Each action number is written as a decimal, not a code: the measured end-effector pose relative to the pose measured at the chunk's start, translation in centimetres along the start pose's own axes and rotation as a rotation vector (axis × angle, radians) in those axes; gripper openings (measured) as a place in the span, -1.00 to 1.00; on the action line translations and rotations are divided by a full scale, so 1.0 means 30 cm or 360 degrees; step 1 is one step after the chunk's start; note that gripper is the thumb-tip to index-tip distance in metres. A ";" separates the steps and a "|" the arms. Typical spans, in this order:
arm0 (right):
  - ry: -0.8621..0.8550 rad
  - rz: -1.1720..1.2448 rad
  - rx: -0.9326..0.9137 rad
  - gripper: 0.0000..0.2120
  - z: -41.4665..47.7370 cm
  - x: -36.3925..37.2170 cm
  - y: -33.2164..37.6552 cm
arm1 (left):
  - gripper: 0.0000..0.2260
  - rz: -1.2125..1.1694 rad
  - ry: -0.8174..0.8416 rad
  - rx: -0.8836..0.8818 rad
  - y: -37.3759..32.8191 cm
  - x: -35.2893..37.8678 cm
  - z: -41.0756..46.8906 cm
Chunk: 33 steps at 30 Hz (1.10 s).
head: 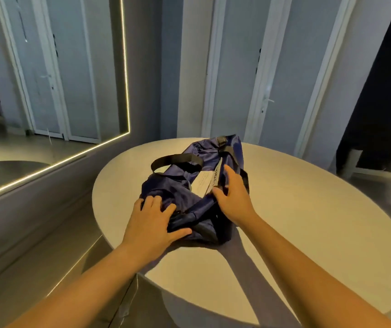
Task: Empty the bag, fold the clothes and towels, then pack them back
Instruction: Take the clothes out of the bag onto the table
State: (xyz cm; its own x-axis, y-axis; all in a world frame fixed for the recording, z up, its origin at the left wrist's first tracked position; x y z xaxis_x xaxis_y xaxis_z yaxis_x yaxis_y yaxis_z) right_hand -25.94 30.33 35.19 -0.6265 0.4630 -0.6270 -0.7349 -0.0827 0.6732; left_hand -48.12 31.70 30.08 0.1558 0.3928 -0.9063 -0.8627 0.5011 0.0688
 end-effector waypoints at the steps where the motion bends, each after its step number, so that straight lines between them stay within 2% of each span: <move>1: 0.0073 -0.0129 -0.0067 -0.36 -0.009 0.019 0.003 | -0.18 -0.0025 0.0042 -0.0107 0.018 0.036 -0.007; 4: 0.0317 -0.0467 -0.0186 -0.42 -0.050 0.088 -0.033 | -0.04 -0.0101 0.0039 -0.0272 0.029 0.082 -0.012; 7: 0.0464 -0.0691 -0.0157 -0.46 -0.057 0.141 -0.089 | 0.04 -0.0151 0.0122 -0.0333 0.022 0.058 -0.004; 10: 0.0628 -0.0666 -0.0076 -0.48 -0.053 0.164 -0.124 | -0.02 -0.0123 0.0075 -0.0422 0.026 0.022 -0.005; 12: 0.0625 -0.0495 -0.0046 -0.49 -0.058 0.133 -0.120 | -0.15 -0.0126 -0.0093 -0.0411 0.012 -0.020 -0.005; 15: 0.0442 -0.0304 -0.0049 -0.52 -0.088 0.020 -0.107 | -0.46 -0.0318 -0.0470 -0.0235 -0.063 -0.109 0.008; 19: 0.0168 -0.0292 -0.0041 -0.55 -0.201 -0.190 -0.139 | -0.67 -0.0663 -0.0572 0.0045 -0.285 -0.172 0.041; 27: -0.0361 -0.0495 0.0357 -0.74 -0.658 -0.751 -0.411 | -0.71 -0.1320 -0.0189 0.0544 -0.953 -0.193 0.017; 33: -0.0594 -0.0582 0.0732 -0.78 -1.092 -1.049 -0.724 | -0.65 -0.1506 0.0149 0.0924 -1.500 -0.126 -0.135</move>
State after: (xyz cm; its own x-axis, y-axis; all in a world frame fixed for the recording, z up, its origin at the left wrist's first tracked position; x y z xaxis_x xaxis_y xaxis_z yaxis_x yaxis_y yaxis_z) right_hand 1.23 -11.36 27.46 -0.1680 0.6689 -0.7241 -0.6453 0.4807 0.5937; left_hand -11.82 4.54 28.72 0.5735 -0.3858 -0.7227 -0.0557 0.8618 -0.5042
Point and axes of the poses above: each hand's wrist, its own z-axis towards the middle knuckle, its own x-axis out of the palm, y = z × x, the point moved 5 cm from there along z, towards the middle knuckle, and after that the axes turned 3 degrees about -y, right-handed, at the moved point
